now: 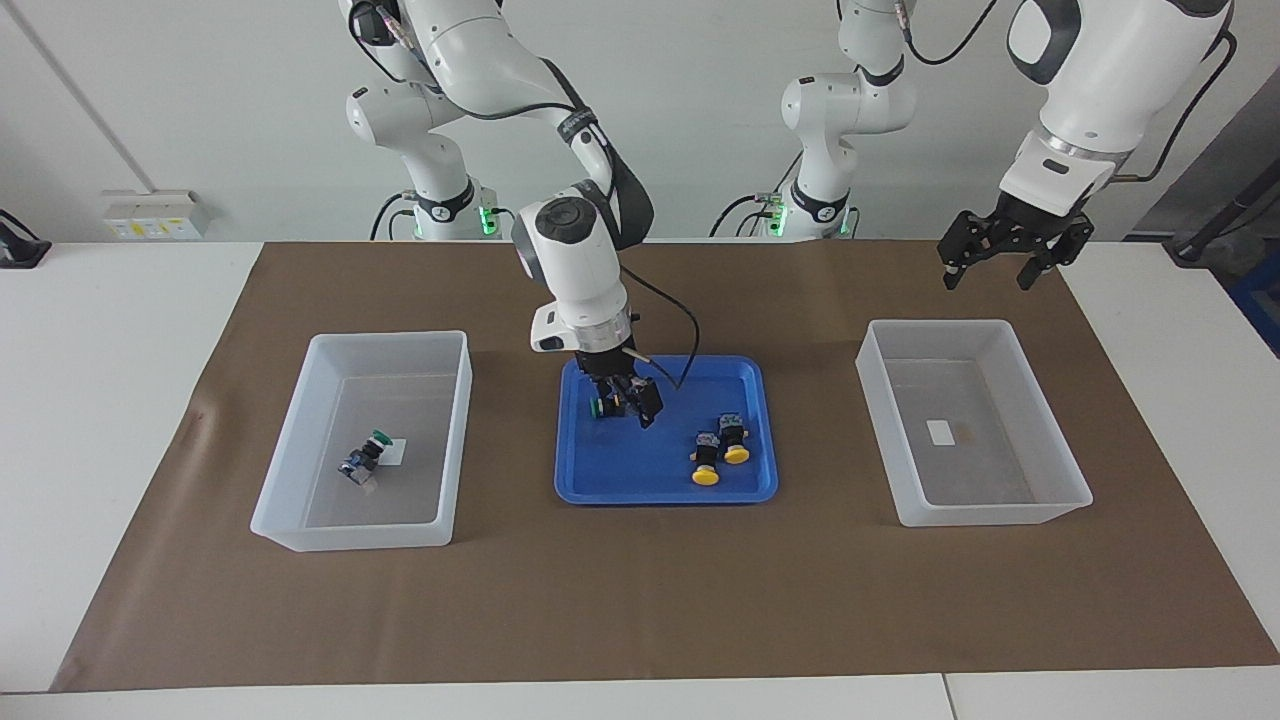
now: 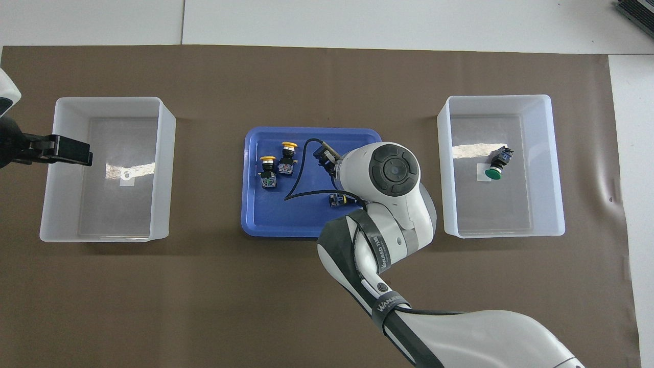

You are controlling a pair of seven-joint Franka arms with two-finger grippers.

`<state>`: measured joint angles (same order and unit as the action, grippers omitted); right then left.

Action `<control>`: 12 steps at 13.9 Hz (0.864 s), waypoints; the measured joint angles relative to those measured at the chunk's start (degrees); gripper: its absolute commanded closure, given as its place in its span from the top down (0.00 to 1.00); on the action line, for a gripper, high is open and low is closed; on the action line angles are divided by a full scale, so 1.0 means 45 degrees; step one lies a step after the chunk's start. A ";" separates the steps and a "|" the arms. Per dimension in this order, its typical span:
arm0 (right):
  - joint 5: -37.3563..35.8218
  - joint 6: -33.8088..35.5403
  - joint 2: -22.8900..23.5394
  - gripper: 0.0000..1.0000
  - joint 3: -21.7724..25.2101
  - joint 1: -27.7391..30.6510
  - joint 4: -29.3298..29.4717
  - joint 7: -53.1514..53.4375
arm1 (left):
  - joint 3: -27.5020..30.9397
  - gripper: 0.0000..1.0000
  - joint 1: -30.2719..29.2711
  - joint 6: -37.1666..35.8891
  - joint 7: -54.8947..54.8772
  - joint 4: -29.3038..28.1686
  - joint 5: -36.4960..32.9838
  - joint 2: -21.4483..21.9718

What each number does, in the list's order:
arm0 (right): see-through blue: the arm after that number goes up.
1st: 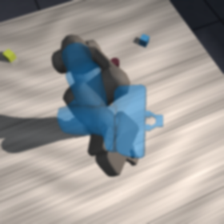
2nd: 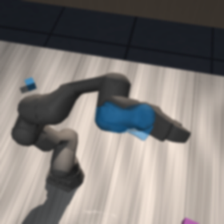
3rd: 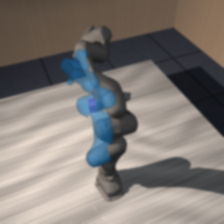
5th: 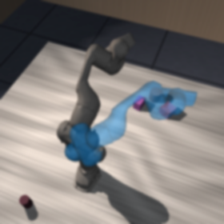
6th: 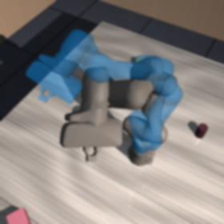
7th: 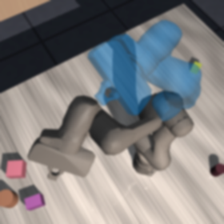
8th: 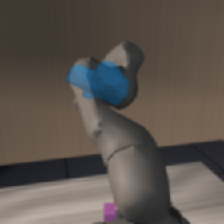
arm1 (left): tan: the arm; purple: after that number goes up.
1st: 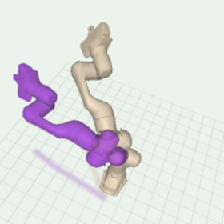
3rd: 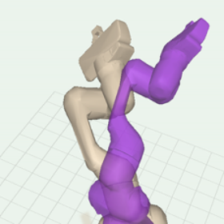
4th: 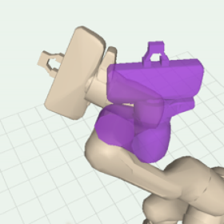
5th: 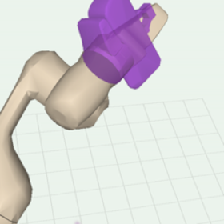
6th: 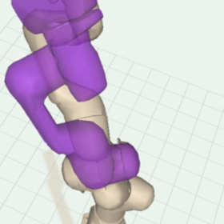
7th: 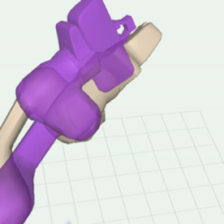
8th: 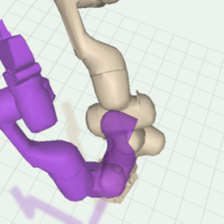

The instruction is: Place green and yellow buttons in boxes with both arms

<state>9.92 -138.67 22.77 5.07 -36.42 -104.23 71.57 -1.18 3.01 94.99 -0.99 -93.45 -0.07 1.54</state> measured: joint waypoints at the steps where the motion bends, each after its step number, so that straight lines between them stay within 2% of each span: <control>1: 0.0001 0.0003 0.0174 1.00 0.0002 -0.0184 -0.0016 0.0036 | 0.0000 1.00 0.0000 0.0000 0.0000 0.0000 0.0000 0.0000; 9: -0.0028 0.1456 0.0019 1.00 0.0119 -0.0324 -0.0038 0.0042 | -0.0061 1.00 0.0005 -0.0032 -0.0001 0.0000 0.0011 0.0000; 12: -0.0028 0.1545 -0.0127 1.00 0.0127 -0.0322 -0.0158 0.0042 | -0.0267 1.00 0.0098 -0.0095 0.0088 -0.0060 0.0038 0.0013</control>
<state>9.80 -131.72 22.20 5.64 -37.87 -104.95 71.76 -2.37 3.45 94.56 -0.59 -93.72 0.10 1.60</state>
